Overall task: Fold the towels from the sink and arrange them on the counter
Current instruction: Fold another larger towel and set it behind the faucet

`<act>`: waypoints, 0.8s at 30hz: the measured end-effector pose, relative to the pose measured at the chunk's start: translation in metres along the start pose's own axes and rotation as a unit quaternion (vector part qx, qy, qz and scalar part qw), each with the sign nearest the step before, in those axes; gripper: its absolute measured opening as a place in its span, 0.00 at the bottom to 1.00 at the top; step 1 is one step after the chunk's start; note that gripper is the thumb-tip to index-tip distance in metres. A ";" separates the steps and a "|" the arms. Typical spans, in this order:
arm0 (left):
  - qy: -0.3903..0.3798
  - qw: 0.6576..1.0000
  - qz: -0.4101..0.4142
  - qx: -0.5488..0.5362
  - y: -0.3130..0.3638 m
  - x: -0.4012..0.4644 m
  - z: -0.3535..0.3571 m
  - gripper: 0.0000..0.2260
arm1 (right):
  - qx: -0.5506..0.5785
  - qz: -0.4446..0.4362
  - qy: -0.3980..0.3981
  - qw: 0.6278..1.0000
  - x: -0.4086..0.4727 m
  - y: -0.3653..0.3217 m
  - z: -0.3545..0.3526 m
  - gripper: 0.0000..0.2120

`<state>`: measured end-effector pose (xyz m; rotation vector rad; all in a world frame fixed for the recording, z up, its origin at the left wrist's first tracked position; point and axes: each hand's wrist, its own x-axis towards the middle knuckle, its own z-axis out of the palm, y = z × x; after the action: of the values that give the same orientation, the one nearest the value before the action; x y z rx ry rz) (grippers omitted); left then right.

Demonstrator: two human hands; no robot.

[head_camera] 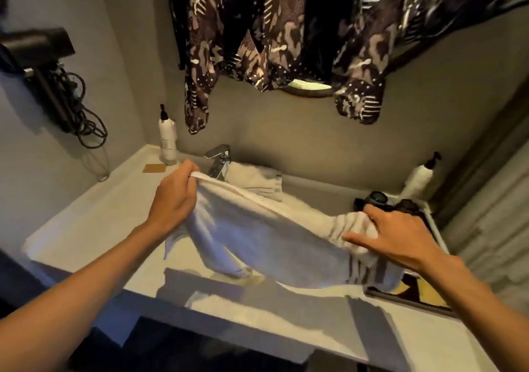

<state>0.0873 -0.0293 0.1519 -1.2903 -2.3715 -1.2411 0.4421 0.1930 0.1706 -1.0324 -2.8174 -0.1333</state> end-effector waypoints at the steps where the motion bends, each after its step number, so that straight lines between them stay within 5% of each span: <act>1: -0.009 0.999 0.035 -0.008 0.021 0.004 0.004 0.06 | -0.046 -0.018 0.012 0.999 -0.011 0.008 -0.004 0.39; 4: -0.049 0.988 0.143 -0.004 0.071 0.024 0.008 0.08 | -0.143 -0.047 -0.014 0.989 -0.023 0.025 -0.001 0.43; 7: -0.109 0.964 0.227 0.086 0.088 0.048 0.009 0.12 | -0.196 -0.043 -0.055 0.978 -0.032 0.040 0.008 0.24; 14: -0.224 0.925 0.239 0.192 0.065 0.071 0.012 0.04 | 0.004 0.079 -0.069 0.994 -0.043 0.104 -0.001 0.17; 17: -0.270 0.907 0.271 0.178 0.069 0.068 0.018 0.19 | 0.098 0.091 -0.061 0.989 -0.051 0.129 -0.012 0.06; 20: -0.301 0.890 0.299 0.167 0.073 0.065 0.025 0.24 | 0.131 0.101 -0.047 0.985 -0.061 0.162 -0.026 0.25; 24: -0.324 0.868 0.339 0.160 0.081 0.066 0.039 0.13 | -0.001 0.086 -0.106 0.991 -0.076 0.189 -0.042 0.24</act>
<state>0.1168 0.0625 0.2073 -2.3687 -1.9731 -0.1999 0.6264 0.2834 0.2069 -1.3577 -2.8927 -0.0081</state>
